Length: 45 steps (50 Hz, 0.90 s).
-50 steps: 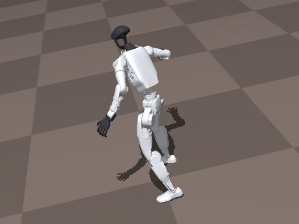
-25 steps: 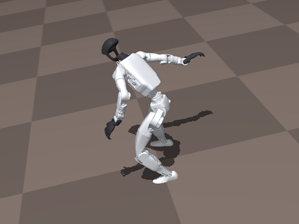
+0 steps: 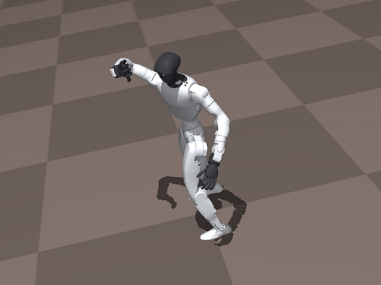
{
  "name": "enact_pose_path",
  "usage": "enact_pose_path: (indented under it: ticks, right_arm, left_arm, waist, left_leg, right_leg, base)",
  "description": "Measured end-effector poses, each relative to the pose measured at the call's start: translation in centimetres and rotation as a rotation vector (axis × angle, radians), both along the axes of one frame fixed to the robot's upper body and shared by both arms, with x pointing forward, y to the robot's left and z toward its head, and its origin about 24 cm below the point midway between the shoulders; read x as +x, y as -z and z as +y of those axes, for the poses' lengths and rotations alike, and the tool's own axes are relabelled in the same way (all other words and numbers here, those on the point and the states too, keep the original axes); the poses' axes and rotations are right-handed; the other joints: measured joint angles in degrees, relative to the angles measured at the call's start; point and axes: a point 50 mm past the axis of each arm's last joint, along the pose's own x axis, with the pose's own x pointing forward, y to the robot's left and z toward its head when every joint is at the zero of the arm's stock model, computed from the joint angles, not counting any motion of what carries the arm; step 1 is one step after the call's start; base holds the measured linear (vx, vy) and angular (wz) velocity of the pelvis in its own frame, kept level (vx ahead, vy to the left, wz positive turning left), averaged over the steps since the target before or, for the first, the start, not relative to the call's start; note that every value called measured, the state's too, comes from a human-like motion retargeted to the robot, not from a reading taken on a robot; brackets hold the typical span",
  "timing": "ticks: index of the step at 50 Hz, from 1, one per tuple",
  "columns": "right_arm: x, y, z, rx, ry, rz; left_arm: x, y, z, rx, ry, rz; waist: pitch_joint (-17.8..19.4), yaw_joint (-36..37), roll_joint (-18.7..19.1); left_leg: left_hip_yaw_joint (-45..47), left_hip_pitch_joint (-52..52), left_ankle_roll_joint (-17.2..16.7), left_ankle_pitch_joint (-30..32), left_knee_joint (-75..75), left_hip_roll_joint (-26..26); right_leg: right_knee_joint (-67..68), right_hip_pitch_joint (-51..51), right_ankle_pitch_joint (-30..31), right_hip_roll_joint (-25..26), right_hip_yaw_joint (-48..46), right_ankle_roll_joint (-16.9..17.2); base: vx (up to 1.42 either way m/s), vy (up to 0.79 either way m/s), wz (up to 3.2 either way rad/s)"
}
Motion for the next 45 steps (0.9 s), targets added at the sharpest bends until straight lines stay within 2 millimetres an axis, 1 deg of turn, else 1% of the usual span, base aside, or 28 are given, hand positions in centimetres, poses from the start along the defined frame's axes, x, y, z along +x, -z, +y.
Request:
enact_pose_path:
  ticks: [2,3,5,7,10,12,15,17,21,22,23,24,25,29,30,31,33,34,36,37,38,39,40,42,45]
  right_arm:
    - [-1.9,0.6,2.3,-0.083,-0.112,-0.063]
    - [-2.6,0.8,3.0,-0.115,-0.153,-0.088]
    - [-3.6,1.4,4.0,-0.159,-0.209,-0.122]
    - [-3.8,1.7,4.3,-0.179,-0.230,-0.135]
    - [-3.3,1.8,4.1,-0.173,-0.223,-0.133]
    - [-2.7,1.6,3.6,-0.144,-0.204,-0.120]
    - [-1.3,1.3,2.4,-0.065,-0.175,-0.062]
    - [-0.1,1.2,1.3,0.020,-0.165,0.012]
    - [3.0,1.5,-1.5,0.229,-0.169,0.174]
    - [3.9,1.9,-2.4,0.280,-0.168,0.215]
    - [4.9,2.5,-3.2,0.325,-0.158,0.265]
    - [5.9,3.0,-4.4,0.379,-0.134,0.288]
    - [6.7,3.5,-5.7,0.437,-0.101,0.296]
    - [8.5,4.1,-9.7,0.613,0.044,0.361]
    - [8.9,4.4,-10.8,0.663,0.079,0.382]
    - [8.6,4.8,-12.8,0.721,0.129,0.394]
    - [7.3,6.1,-17.2,0.844,0.249,0.415]
    - [6.2,7.0,-19.7,0.911,0.317,0.419]
    - [3.1,9.1,-24.6,1.058,0.455,0.412]
    - [-0.1,11.2,-27.9,1.155,0.545,0.375]
    - [-3.8,18.5,-31.7,1.357,0.604,0.371]
    - [-2.9,27.3,-32.9,1.574,0.593,0.421]
    - [2.2,34.8,-30.5,1.712,0.531,0.549]
    - [-0.6,38.1,-31.8,1.870,0.610,0.499]
    - [-6.7,41.9,-33.6,2.130,0.707,0.320]
  left_arm:
    - [-0.6,0.3,0.3,-0.008,0.023,0.043]
    - [-0.9,0.5,0.4,-0.015,0.035,0.064]
    - [-1.7,1.2,0.5,-0.038,0.051,0.106]
    - [-2.5,2.1,0.4,-0.065,0.056,0.145]
    - [-3.7,3.4,0.1,-0.097,0.059,0.195]
    - [-4.1,4.2,-0.5,-0.117,0.063,0.213]
    - [-4.0,5.3,-2.1,-0.160,0.080,0.220]
    - [-3.4,5.8,-3.7,-0.200,0.100,0.213]
    - [-1.5,6.3,-7.5,-0.276,0.145,0.177]
    - [-1.1,6.4,-8.4,-0.286,0.158,0.167]
    - [-1.1,6.8,-9.3,-0.286,0.174,0.166]
    - [-0.5,6.7,-10.2,-0.295,0.178,0.153]
    - [0.4,6.3,-11.1,-0.308,0.177,0.135]
    - [3.7,3.6,-14.9,-0.382,0.205,0.008]
    - [4.4,2.8,-15.6,-0.414,0.202,-0.027]
    - [5.0,2.0,-16.5,-0.459,0.201,-0.061]
    - [5.8,0.9,-18.4,-0.571,0.195,-0.107]
    - [5.9,0.8,-19.3,-0.633,0.189,-0.116]
    - [5.7,0.8,-20.8,-0.745,0.173,-0.115]
    - [5.6,1.0,-21.0,-0.758,0.174,-0.104]
    - [5.4,1.4,-20.5,-0.697,0.194,-0.082]
    - [5.3,1.6,-16.6,-0.595,0.140,-0.087]
    - [4.8,1.0,-11.1,-0.471,0.055,-0.107]
    - [4.3,1.2,-9.4,-0.431,0.014,-0.101]
    - [3.8,1.6,-7.9,-0.358,-0.012,-0.067]
  waist:
    - [-0.2,1.8,-2.6]
    - [-0.3,2.4,-3.5]
    - [-0.8,3.0,-4.8]
    - [-1.6,2.6,-5.1]
    - [-3.0,0.8,-4.6]
    - [-3.8,-0.9,-3.5]
    - [-4.4,-3.7,-1.0]
    - [-4.4,-5.7,1.2]
    - [-3.9,-10.7,6.5]
    - [-3.7,-12.3,8.1]
    - [-3.9,-14.3,10.0]
    - [-3.7,-15.9,11.2]
    - [-3.2,-17.4,12.1]
    - [2.3,-26.9,20.1]
    - [3.8,-29.7,22.3]
    - [5.4,-32.1,24.5]
    - [7.2,-36.7,28.9]
    - [7.5,-38.9,31.1]
    - [8.0,-43.3,35.0]
    - [8.1,-44.4,35.5]
    - [7.7,-43.2,33.3]
    - [8.0,-45.3,27.8]
    - [8.5,-49.0,20.7]
    - [8.9,-54.7,20.2]
    - [9.5,-61.2,20.1]
  left_leg:
    - [-0.8,0.3,0.4,0.9,-1.9,-0.7]
    - [-1.2,0.5,0.5,1.4,-2.9,-1.0]
    - [-2.0,1.0,0.8,2.3,-4.7,-1.5]
    - [-2.6,1.6,1.0,3.2,-6.4,-1.6]
    - [-2.9,2.5,1.2,4.4,-8.7,-1.4]
    - [-2.4,3.1,1.3,5.0,-9.8,-1.0]
    - [-0.9,4.0,1.5,5.4,-10.9,-0.3]
    - [0.6,4.6,1.5,5.4,-11.0,0.2]
    - [4.3,5.7,1.6,4.8,-10.6,1.4]
    - [5.4,6.0,1.8,4.0,-9.7,1.8]
    - [6.9,6.2,2.6,1.9,-7.4,2.6]
    - [7.8,6.5,2.4,2.2,-7.7,2.7]
    - [8.3,6.9,1.9,3.8,-9.4,2.4]
    - [12.9,10.0,2.6,3.5,-10.1,2.6]
    - [14.1,10.9,2.8,3.5,-10.4,2.6]
    - [15.4,11.8,2.9,3.6,-10.8,2.7]
    - [18.1,13.0,3.2,3.8,-11.8,2.7]
    - [19.5,13.5,3.2,3.9,-12.3,2.9]
    - [22.4,14.5,3.2,3.9,-12.8,3.6]
    - [23.9,15.2,3.0,3.7,-12.8,4.1]
    - [25.6,16.3,2.7,3.3,-12.5,4.9]
    - [27.1,16.6,2.6,3.1,-12.1,5.2]
    - [28.6,16.4,2.5,3.0,-11.6,5.3]
    - [30.8,15.2,2.7,2.5,-10.2,5.8]
    - [33.6,12.9,3.2,1.5,-7.5,6.6]
  right_leg:
    - [-0.6,0.4,0.4,-0.4,-1.7,0.0]
    - [-0.7,0.6,0.5,-0.5,-2.6,0.0]
    - [-0.9,0.9,0.8,-0.7,-4.1,0.0]
    - [-0.7,1.0,1.0,-0.7,-5.1,0.0]
    - [-0.1,0.7,1.1,-0.5,-5.7,0.0]
    - [0.3,0.1,0.9,-0.4,-5.3,0.0]
    - [0.8,-1.0,0.5,-0.1,-3.7,0.0]
    - [1.1,-1.9,-0.1,0.1,-2.1,0.0]
    - [1.7,-3.9,-1.6,0.5,1.9,0.0]
    - [2.4,-4.4,-2.4,0.6,2.9,0.0]
    - [4.4,-5.0,-3.9,0.6,3.8,0.0]
    - [4.0,-5.5,-4.0,0.8,5.0,0.0]
    - [2.6,-6.0,-3.3,1.0,6.4,0.0]
    - [3.4,-7.6,-4.4,1.1,11.7,0.0]
    - [3.6,-8.0,-4.5,1.2,13.1,0.0]
    - [3.7,-8.4,-4.6,1.4,14.6,0.0]
    - [3.6,-9.9,-4.4,1.9,17.5,0.0]
    - [3.4,-10.7,-4.2,2.4,18.9,-0.1]
    - [2.8,-11.9,-3.7,3.7,21.6,-0.3]
    - [2.4,-12.2,-3.5,4.5,23.0,-0.4]
    - [1.9,-11.9,-3.2,5.4,24.3,-0.6]
    - [1.5,-12.5,-2.9,6.0,25.7,-0.6]
    - [1.2,-13.5,-2.5,6.3,27.2,-0.6]
    - [0.6,-15.4,-1.9,7.0,29.1,-0.4]
    - [-0.1,-18.4,-0.9,7.7,31.7,-0.2]
  base:
    - [0.08,-0.05,0.44]
    - [0.05,-0.05,0.42]
    - [0.03,-0.05,0.36]
    - [0.00,-0.05,0.24]
    - [-0.03,-0.06,0.01]
    - [-0.07,-0.07,-0.28]
    - [-0.10,-0.08,-0.54]
    - [-0.12,-0.09,-0.77]
    - [-0.14,-0.10,-0.92]
    - [-0.09,-0.05,-0.98]
    - [-0.09,-0.06,-0.99]
    - [-0.13,-0.11,-1.02]
    - [-0.17,-0.15,-1.05]
    - [-0.11,-0.09,-1.10]
    - [-0.06,-0.06,-1.18]
    - [-0.05,-0.06,-1.21]
    - [-0.02,-0.06,-1.25]
    - [0.01,-0.07,-1.29]
    - [0.03,-0.09,-1.35]
    - [0.05,-0.11,-1.46]
    - [0.05,-0.12,-1.47]
    - [0.03,-0.13,-1.42]
    - [0.01,-0.11,-1.19]
    - [0.02,-0.06,-0.95]
    - [0.00,-0.02,-0.77]
